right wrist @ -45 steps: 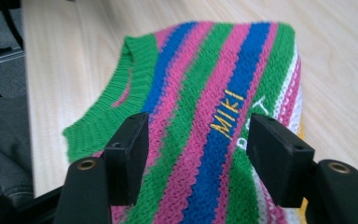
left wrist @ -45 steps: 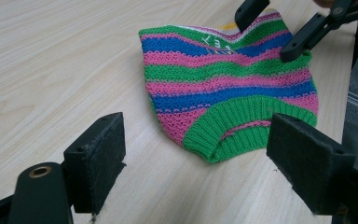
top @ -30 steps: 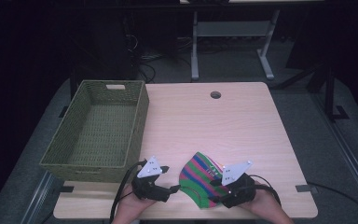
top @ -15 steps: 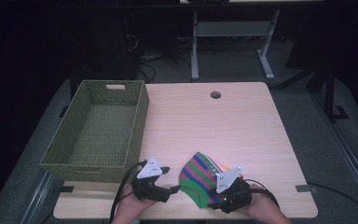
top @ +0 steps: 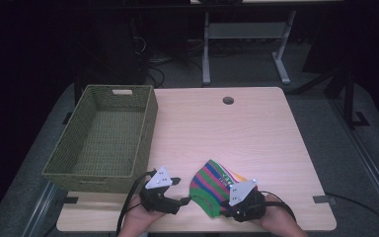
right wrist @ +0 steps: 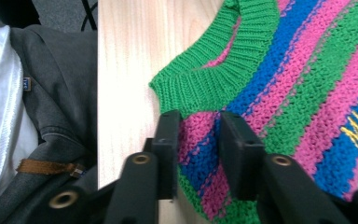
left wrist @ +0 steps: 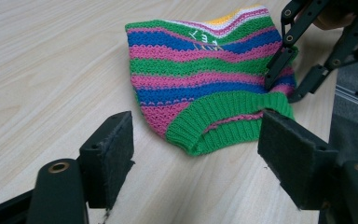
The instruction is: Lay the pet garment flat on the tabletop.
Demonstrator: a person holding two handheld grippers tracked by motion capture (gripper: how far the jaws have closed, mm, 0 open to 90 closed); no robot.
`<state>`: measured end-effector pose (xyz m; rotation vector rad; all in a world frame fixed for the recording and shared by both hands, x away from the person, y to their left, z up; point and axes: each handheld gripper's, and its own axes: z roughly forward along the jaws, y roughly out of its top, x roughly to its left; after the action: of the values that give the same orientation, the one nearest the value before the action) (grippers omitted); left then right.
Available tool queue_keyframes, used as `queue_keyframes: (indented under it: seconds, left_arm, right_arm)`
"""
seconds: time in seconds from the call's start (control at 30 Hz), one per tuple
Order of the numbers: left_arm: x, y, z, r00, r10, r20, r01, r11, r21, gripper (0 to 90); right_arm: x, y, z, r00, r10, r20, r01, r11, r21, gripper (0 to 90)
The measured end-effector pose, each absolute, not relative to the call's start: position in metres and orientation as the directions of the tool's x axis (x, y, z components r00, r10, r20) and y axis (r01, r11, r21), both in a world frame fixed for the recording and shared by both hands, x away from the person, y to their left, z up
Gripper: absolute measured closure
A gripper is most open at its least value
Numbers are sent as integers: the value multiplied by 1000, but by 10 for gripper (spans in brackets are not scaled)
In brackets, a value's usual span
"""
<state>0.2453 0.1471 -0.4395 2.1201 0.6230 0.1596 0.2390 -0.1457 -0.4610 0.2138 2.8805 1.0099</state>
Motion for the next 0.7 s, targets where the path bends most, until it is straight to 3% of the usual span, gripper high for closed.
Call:
queue_keyframes:
  seconds: [0.17,0.7]
  left_arm:
    - [246,146,-439,872,476,-112,366,-484,795,273]
    - [247,136,-441,891,437,-119,356,-512,782,273]
  right_arm:
    - [241,-147,-460,-987,157,-25,107,772,627,804]
    - [244,-158,-448,-987,158,14,126,731,670,818]
